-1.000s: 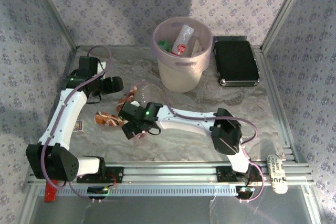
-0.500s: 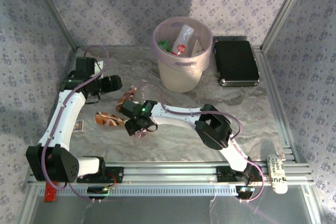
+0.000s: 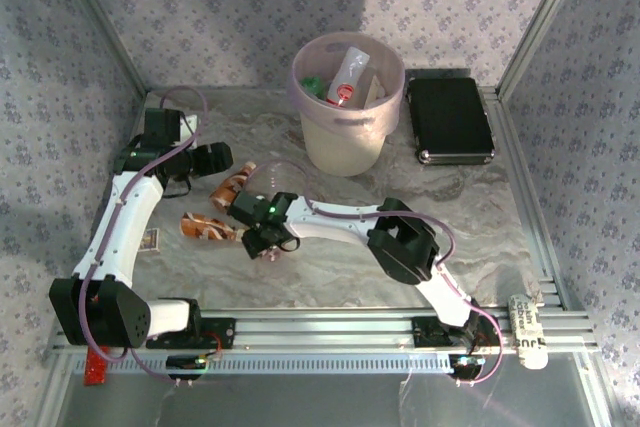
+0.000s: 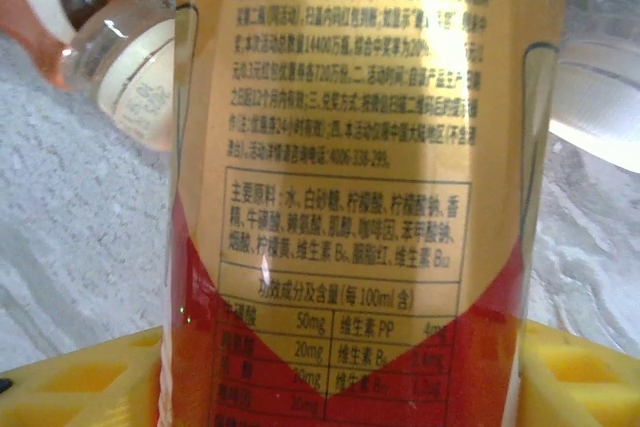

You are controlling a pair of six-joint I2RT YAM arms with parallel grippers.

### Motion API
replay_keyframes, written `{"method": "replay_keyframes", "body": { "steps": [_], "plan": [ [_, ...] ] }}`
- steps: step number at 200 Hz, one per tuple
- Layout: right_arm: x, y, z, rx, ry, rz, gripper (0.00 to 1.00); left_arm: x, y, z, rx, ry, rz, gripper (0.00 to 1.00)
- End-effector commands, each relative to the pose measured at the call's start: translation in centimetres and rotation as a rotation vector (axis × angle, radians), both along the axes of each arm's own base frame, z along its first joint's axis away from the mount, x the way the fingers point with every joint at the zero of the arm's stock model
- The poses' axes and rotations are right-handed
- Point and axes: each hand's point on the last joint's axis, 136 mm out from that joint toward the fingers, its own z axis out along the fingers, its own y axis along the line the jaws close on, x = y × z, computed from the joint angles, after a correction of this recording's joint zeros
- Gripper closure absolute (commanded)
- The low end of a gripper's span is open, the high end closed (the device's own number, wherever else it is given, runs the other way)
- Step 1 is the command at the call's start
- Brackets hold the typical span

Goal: Put the plastic bottles in the bin

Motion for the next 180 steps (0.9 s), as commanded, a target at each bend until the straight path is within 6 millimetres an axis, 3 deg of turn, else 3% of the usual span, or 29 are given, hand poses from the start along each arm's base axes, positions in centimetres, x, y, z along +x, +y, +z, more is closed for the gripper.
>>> {"method": "replay_keyframes", "body": {
  "steps": [1,41,87,142,180],
  "plan": [
    [0.2,-0.7,6.5,0.066,-0.078,0.030,0.39,0.0,0.3,-0.5,0.001,0.001,0.010,0.16],
    [0.2,-3.5,13.3,0.127,-0.142,0.051,0.41,0.5,0.4,-2.1,0.001,0.020,0.033,0.16],
    [2.4,-9.5,21.4,0.182,-0.250,-0.001,0.43,1.0,0.2,-4.1,-0.006,0.041,0.041,0.15],
    [7.9,-17.5,30.6,0.196,-0.470,-0.167,0.43,0.4,-0.7,-6.5,0.006,0.076,0.024,0.12],
    [12.3,-22.4,34.9,0.223,-0.570,-0.314,0.44,0.6,-0.8,-7.4,0.032,0.094,0.014,0.11]
  ]
}}
